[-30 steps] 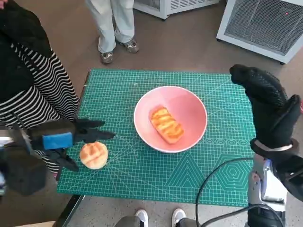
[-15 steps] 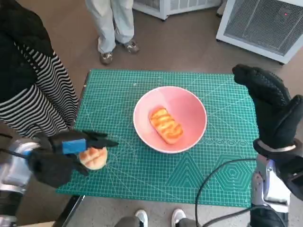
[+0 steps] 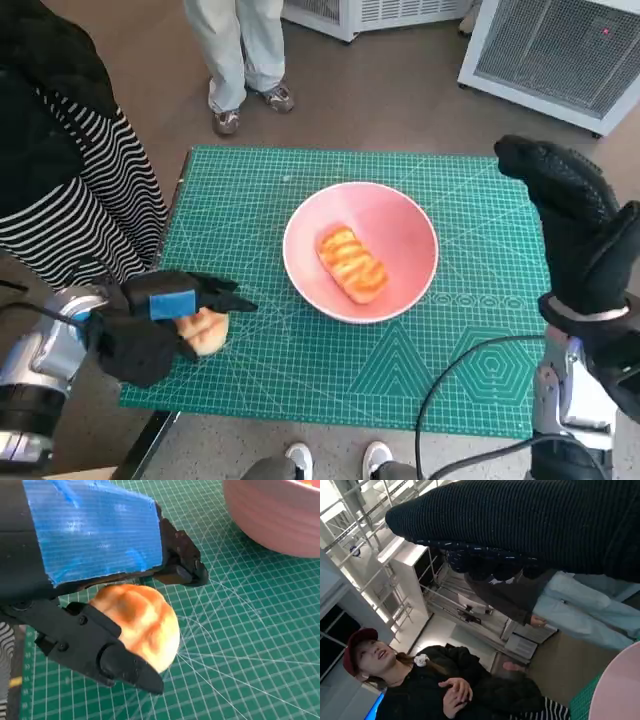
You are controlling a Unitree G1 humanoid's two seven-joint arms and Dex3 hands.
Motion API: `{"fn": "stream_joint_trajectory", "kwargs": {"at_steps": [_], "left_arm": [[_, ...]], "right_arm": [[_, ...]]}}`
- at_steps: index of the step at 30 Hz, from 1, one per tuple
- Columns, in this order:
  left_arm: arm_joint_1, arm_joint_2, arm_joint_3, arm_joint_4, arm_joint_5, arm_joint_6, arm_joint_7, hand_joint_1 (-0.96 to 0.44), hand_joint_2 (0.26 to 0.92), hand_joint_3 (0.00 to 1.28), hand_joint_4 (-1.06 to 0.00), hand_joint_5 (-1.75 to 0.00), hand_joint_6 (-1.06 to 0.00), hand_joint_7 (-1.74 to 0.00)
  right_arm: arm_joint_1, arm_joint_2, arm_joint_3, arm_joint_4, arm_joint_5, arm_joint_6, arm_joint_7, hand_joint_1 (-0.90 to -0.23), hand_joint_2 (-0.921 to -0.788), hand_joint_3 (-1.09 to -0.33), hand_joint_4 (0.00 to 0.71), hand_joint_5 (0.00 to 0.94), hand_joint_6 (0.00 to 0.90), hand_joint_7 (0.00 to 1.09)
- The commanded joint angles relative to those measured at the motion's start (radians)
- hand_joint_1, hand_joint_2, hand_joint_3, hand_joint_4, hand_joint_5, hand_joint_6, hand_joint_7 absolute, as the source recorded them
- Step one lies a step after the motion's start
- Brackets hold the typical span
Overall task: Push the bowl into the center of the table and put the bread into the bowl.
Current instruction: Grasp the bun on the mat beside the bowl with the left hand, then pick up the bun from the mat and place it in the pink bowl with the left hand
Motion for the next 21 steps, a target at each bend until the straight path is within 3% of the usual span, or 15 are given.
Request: {"fn": "stream_joint_trajectory", "kwargs": {"at_steps": [1,3,6,15,21], "left_arm": [[-0.002,0.015,-0.014,-0.016,0.026,-0.007,0.005,-0.20,0.892,0.10,-0.90,-0.38,-0.70,-0.86],[-0.005,0.022,-0.007,-0.032,0.012,-0.006,-0.001,-0.08,0.908,0.07,-0.80,-0.83,-0.67,-1.02],[-0.013,0.030,0.006,-0.057,-0.018,-0.006,-0.016,-0.03,0.915,0.05,-0.76,-1.04,-0.66,-1.08],[-0.064,0.037,0.068,-0.146,-0.141,0.013,-0.068,0.00,0.918,0.03,-0.73,-1.10,-0.69,-1.12],[-0.153,0.013,0.118,-0.188,-0.250,0.035,-0.096,0.00,0.919,0.03,-0.70,-1.14,-0.72,-1.09]], "right_arm": [[0.018,-0.013,-0.001,-0.007,-0.006,0.016,0.002,-0.688,-0.921,-0.695,0.182,0.000,0.111,0.42],[0.020,-0.013,0.000,-0.012,-0.007,0.018,0.000,-0.688,-0.921,-0.695,0.181,0.000,0.110,0.42],[0.024,-0.012,0.003,-0.017,-0.010,0.017,-0.004,-0.688,-0.921,-0.695,0.180,0.000,0.110,0.42],[0.025,-0.005,0.005,-0.004,-0.012,0.006,-0.005,-0.691,-0.921,-0.695,0.180,0.000,0.110,0.42],[0.022,-0.002,0.005,0.001,-0.009,0.004,-0.005,-0.691,-0.921,-0.696,0.178,0.000,0.109,0.43]]}}
